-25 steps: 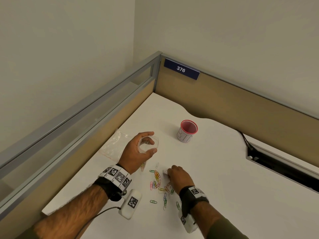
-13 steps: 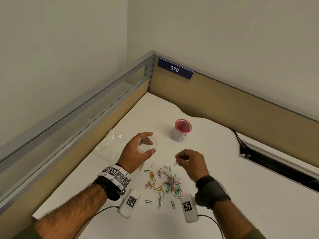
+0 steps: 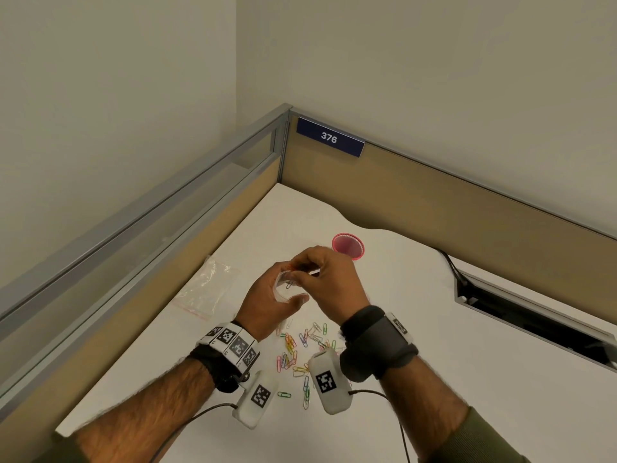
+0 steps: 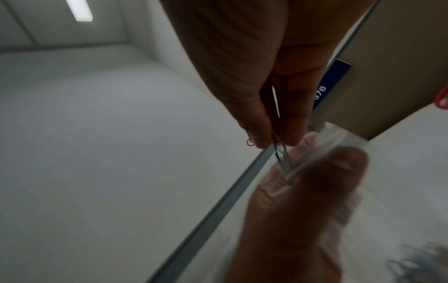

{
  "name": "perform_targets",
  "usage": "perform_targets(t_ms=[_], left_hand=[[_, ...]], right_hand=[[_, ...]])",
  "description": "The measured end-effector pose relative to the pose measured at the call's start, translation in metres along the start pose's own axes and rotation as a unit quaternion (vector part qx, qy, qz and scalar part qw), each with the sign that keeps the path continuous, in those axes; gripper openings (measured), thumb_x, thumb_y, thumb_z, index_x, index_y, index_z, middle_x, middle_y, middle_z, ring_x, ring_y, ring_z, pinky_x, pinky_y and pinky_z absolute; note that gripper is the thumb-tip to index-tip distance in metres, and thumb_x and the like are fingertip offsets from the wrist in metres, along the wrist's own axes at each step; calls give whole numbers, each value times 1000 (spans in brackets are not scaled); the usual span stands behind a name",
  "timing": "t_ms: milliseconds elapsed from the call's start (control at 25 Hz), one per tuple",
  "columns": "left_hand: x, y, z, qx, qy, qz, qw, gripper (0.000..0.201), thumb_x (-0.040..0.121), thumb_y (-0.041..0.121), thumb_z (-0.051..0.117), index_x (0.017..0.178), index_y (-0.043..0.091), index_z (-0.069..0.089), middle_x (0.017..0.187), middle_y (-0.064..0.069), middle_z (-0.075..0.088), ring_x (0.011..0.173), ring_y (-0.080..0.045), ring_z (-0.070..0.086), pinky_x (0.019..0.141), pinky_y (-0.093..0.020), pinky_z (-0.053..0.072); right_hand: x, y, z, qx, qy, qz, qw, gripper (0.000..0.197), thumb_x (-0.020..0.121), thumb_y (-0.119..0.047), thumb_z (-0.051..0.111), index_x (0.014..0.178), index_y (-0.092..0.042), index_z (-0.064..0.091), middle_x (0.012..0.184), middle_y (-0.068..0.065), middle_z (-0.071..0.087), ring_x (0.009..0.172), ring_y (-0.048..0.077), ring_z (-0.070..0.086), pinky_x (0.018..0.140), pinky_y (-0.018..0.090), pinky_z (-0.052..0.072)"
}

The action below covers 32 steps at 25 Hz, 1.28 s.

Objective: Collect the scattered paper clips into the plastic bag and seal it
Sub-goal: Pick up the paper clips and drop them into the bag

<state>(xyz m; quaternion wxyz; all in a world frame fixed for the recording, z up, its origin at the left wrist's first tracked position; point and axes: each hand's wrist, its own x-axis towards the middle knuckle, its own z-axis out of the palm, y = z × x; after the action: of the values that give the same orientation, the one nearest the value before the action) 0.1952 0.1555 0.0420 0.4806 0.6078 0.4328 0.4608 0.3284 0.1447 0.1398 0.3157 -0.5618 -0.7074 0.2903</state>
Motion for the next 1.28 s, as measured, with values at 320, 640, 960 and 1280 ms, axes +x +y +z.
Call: perform_targets(t_ms=[320, 640, 960, 1280], left_hand=[[2, -4, 0, -14, 5, 1, 1000, 54, 79, 7, 78, 127, 24, 58, 100, -2, 68, 109, -15, 63, 104, -29, 45], [-5, -12, -12, -13, 15, -4, 1000, 56, 79, 7, 78, 128, 26, 58, 101, -4, 68, 110, -16, 63, 107, -30, 43], [-14, -15, -21, -11, 26, -7, 1000, 58, 77, 19, 78, 130, 29, 58, 101, 0, 68, 111, -18, 63, 111, -43, 44], [-17, -21, -27, -21, 35, -10, 999, 62, 76, 22, 76, 134, 27, 56, 101, 0, 67, 112, -20, 63, 113, -46, 42]], right_hand=[[-9, 40, -27, -6, 79, 13, 997, 10, 89, -11, 64, 95, -17, 71, 90, -5, 68, 81, 8, 65, 75, 18, 56], [-76, 203, 20, -293, -109, 275, 909, 35, 90, -2, 45, 122, -10, 57, 127, 12, 52, 119, 28, 50, 100, 32, 43], [-104, 187, 47, -191, -111, 233, 947, 21, 89, -23, 59, 109, -17, 64, 105, 4, 55, 95, 23, 60, 74, 22, 41], [-128, 174, 60, -177, -85, 299, 934, 30, 82, -27, 71, 106, -12, 61, 100, 2, 47, 86, 19, 54, 74, 21, 38]])
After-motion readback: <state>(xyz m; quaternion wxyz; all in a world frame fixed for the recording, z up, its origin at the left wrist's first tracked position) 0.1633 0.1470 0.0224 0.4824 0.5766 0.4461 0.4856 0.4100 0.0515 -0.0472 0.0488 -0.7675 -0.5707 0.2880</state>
